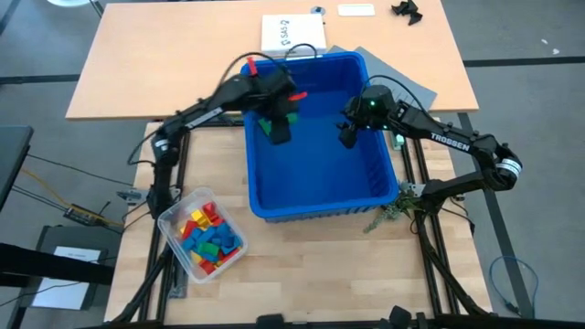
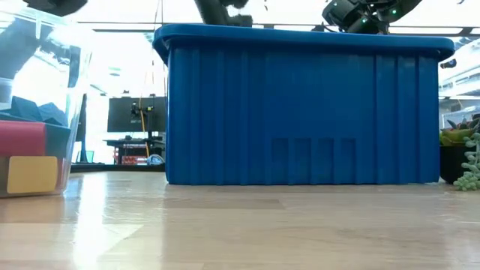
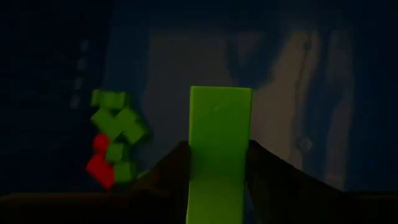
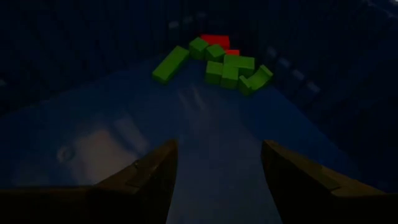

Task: Sort Items/Unsort Items

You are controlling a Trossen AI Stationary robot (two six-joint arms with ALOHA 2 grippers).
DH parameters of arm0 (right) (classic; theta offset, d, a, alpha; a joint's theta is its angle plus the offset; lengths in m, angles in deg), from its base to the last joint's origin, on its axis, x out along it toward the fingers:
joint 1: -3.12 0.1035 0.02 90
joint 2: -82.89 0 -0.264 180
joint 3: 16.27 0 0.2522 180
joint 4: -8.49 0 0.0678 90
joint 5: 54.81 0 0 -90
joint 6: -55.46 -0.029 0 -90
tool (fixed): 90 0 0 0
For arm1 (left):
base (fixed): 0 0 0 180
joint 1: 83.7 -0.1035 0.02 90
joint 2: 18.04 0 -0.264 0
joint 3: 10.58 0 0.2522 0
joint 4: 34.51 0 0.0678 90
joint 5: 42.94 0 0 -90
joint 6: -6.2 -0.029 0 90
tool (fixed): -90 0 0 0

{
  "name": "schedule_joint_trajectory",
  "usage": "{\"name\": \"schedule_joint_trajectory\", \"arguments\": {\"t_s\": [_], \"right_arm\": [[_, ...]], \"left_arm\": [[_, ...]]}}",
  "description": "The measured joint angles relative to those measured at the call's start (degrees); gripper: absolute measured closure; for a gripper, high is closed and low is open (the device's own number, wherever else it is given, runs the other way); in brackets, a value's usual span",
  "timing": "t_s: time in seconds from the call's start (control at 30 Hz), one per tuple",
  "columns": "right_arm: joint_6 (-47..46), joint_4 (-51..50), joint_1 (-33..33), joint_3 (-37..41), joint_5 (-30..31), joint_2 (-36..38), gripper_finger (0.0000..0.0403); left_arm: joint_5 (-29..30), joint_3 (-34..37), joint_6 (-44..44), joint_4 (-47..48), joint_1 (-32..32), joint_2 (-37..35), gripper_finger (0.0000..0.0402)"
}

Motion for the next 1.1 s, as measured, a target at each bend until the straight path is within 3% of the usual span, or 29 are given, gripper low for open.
{"name": "schedule_joint_trajectory", "arguments": {"t_s": [0.3,0.53,0.83,1.1], "right_arm": [[0.0,-0.02,-0.02,0.0,-0.01,0.0,0.0173],[0.0,0.06,-0.02,0.0,-0.02,0.0,0.0174],[0.0,0.1,-0.02,0.0,-0.08,0.0,0.0174],[1.26,0.1,-0.02,0.0,-1.45,0.0,0.0174]], "left_arm": [[9.16,0.87,11.47,10.58,6.69,-12.55,0.0269],[14.3,13.27,26.95,14.04,15.67,-26.3,0.0269],[13.16,35.17,52.58,14.08,34.16,-39.72,0.0269],[6.5,49.11,70.59,13.58,49.23,-42.79,0.0269]]}}
